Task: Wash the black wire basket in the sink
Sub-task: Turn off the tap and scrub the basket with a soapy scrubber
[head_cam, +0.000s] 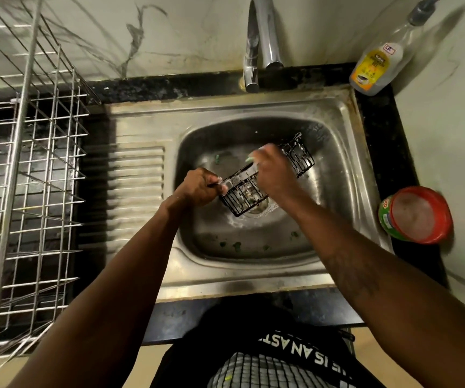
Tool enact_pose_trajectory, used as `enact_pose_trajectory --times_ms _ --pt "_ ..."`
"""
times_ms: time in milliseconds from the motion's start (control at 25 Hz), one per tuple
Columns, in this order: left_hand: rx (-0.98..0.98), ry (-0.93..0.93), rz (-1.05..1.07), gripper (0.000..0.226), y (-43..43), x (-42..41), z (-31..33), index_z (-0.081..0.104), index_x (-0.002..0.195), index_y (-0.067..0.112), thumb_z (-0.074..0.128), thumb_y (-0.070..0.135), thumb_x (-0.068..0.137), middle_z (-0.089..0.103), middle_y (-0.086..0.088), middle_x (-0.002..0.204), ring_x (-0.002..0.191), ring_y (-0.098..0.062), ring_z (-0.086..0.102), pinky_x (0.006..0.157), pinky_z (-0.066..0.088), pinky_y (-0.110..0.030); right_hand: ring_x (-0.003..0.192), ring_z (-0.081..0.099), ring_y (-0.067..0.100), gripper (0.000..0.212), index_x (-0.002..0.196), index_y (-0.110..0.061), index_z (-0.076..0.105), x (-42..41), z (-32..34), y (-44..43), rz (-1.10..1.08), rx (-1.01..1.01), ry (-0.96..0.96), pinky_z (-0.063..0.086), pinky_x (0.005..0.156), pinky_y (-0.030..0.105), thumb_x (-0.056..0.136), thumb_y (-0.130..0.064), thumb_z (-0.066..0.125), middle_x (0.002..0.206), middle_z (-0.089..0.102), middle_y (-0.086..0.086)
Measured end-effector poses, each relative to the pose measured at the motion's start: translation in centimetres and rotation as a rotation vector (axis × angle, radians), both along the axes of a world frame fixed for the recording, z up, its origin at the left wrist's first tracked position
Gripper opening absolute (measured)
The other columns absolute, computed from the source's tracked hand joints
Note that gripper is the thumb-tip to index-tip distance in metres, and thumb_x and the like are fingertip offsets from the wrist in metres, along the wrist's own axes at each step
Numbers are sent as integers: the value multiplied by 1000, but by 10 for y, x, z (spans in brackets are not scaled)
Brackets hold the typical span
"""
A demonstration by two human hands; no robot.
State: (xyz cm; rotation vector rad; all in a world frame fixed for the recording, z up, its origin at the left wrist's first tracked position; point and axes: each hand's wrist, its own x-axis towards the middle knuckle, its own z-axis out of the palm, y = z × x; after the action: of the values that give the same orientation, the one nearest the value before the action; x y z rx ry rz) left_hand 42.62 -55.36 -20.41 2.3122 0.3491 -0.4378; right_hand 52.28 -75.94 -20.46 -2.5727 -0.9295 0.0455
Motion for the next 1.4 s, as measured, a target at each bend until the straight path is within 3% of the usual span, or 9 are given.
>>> enact_pose_trajectory --times_ms 120,320,440,520,680,960,1120,1240,1400 --pt "-13 13 -20 13 1 1 2 79 82 19 75 28 90 65 16 64 62 7 54 61 35 -1 92 57 34 32 107 -1 70 50 12 -32 -409 66 88 36 75 26 86 6 48 106 59 21" --pt "5 49 -54 25 3 7 0 70 66 24 76 30 89 63 17 61 60 5 54 68 40 -16 87 55 22 38 104 -8 75 18 10 -5 93 -41 145 46 78 27 81 5 49 100 62 15" --pt "27 58 -37 20 1 8 4 73 74 19 75 30 90 68 11 69 70 -3 60 76 43 -19 98 60 29 32 111 -11 72 46 28 -20 -222 -65 121 49 83 31 88 -6 50 110 63 16" --pt "30 63 -32 10 -7 10 11 74 89 17 70 25 93 67 10 81 79 -6 59 82 43 -21 108 60 34 31 117 -11 68 58 41 -32 -535 -131 102 45 85 34 87 -4 63 118 61 16" --pt "86 -72 -170 49 -62 41 35 55 136 8 52 9 87 67 -8 116 105 -23 63 90 51 -32 121 50 32 35 122 -10 62 49 44 -21 -662 -1 179 41 89 32 88 -1 62 130 55 16" --pt "-183 -100 296 22 -138 94 34 68 88 26 48 36 88 72 3 84 85 -24 67 93 52 -56 103 65 29 33 114 -8 71 61 67 -35 -611 163 233 41 73 20 82 -2 62 112 70 15" --pt "-334 -212 464 57 -133 92 52 71 72 14 51 63 93 60 3 58 60 -14 54 73 48 -33 97 69 18 20 107 -10 74 72 84 -45 -597 270 263 44 75 16 92 -9 61 106 76 7" --pt "-473 -301 481 72 -129 82 60 49 64 -1 52 63 95 45 -9 57 56 -15 43 61 37 -31 79 67 8 19 105 -11 76 65 101 -43 -539 355 244 44 63 5 91 -7 65 100 77 5" --pt "-543 -381 610 54 -127 63 56 46 66 14 47 57 100 40 -1 64 60 -13 38 61 33 -30 73 75 17 25 101 -15 79 58 106 -52 -587 538 171 63 73 34 81 -9 65 92 78 4"
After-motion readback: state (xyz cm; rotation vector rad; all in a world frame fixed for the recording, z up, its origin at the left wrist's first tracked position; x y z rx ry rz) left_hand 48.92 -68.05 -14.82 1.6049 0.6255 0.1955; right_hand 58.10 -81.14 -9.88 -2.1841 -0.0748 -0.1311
